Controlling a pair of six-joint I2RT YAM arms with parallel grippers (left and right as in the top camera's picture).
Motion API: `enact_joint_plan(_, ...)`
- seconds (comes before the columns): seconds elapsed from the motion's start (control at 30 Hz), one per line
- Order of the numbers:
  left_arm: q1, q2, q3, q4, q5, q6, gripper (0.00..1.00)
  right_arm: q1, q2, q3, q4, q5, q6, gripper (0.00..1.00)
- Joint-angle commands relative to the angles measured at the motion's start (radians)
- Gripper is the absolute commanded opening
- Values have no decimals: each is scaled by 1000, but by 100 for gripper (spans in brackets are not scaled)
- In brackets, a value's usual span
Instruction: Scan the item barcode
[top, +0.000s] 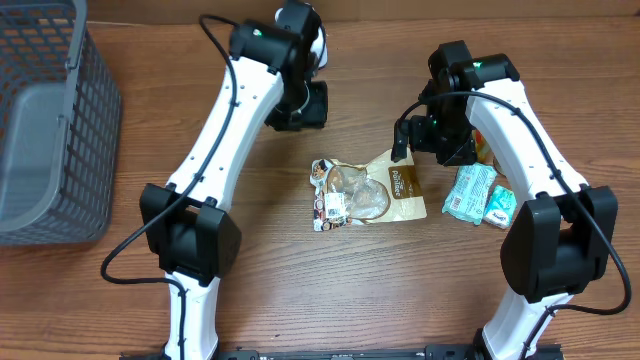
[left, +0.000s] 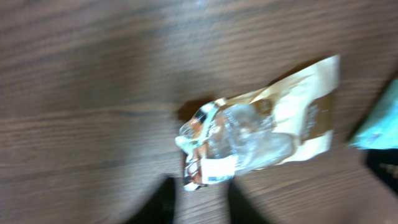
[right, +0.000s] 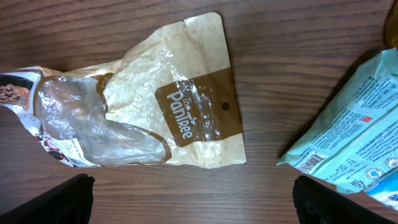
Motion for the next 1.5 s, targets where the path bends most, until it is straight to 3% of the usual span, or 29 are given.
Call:
enact_joint_plan(0.0,-21,17,-100,17,-51,-14,4,-3,-14,-7,1,16,-8,100)
enact_joint_plan(0.37,-30,17,-343,227,73,21,10,-3,-14,-139,100,13,27,100)
enact_joint_plan(0.53,-33,17,-380,255,82,65,29,-2,-14,-220,189,-41,34,100)
enact_joint_plan(0.87,-32,17,-391,200,80,221,40,17,-14,-416,454,-261,40,99)
enact_joint_plan(1.13,-34,17,-412,157,80,226,41,53,-14,-451,492,-264,58,99)
enact_joint_plan(1.47,-34,18,-528,260,77,210,35,65,-14,-451,505,-264,108,99)
